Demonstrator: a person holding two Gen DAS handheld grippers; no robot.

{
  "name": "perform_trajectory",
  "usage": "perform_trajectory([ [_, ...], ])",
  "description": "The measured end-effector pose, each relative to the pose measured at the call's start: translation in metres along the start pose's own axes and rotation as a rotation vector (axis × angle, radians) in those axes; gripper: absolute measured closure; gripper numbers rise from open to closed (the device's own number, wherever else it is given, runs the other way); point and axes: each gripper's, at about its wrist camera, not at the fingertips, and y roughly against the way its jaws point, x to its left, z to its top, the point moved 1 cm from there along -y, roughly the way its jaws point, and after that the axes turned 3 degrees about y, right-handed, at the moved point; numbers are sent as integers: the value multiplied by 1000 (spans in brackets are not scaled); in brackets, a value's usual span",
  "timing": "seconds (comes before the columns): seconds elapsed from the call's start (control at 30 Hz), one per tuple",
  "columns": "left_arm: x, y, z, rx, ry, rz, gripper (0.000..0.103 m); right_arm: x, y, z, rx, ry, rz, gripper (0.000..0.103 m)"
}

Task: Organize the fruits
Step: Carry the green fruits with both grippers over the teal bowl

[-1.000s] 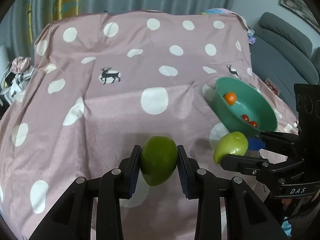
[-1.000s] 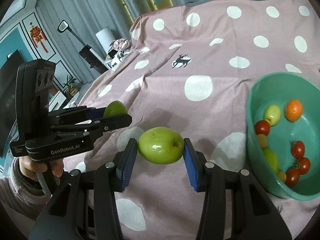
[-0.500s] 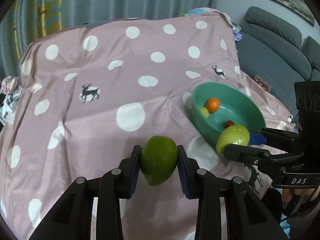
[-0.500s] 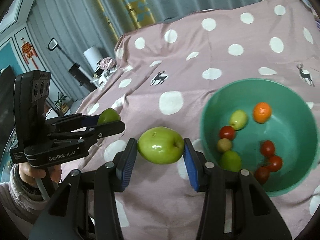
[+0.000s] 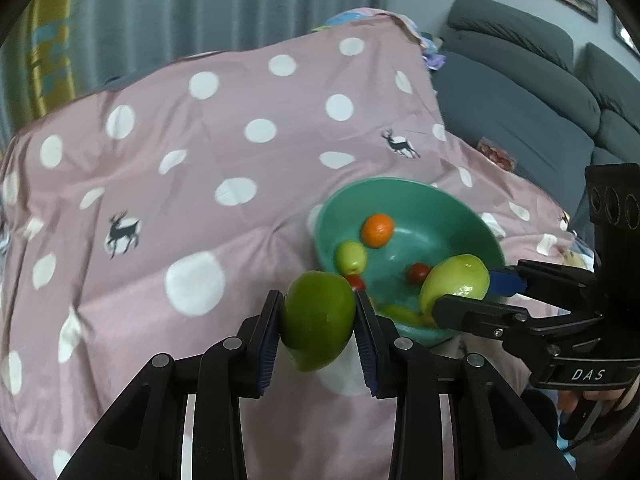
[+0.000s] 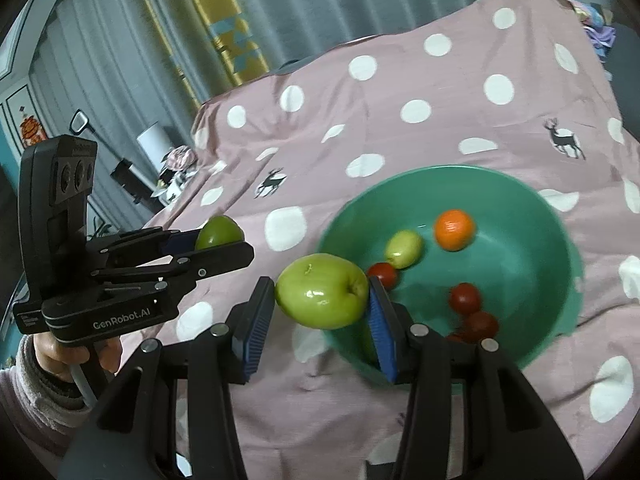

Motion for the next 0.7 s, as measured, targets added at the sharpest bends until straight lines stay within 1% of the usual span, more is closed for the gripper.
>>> perform_trajectory([
  [0.2, -20, -20, 15, 20, -49, -27, 67, -23, 10, 1, -16, -28, -56, 56],
  [0.33, -33, -36, 22, 46, -70, -37, 67, -35, 12, 2, -8, -33, -93, 56],
  [0.57, -57, -60, 23, 92, -142, -23, 67, -48, 6, 0, 24, -15, -136, 56],
  [0.7, -62, -68, 24, 113, -162, -12, 67, -54, 3, -1, 38, -9, -148, 56],
])
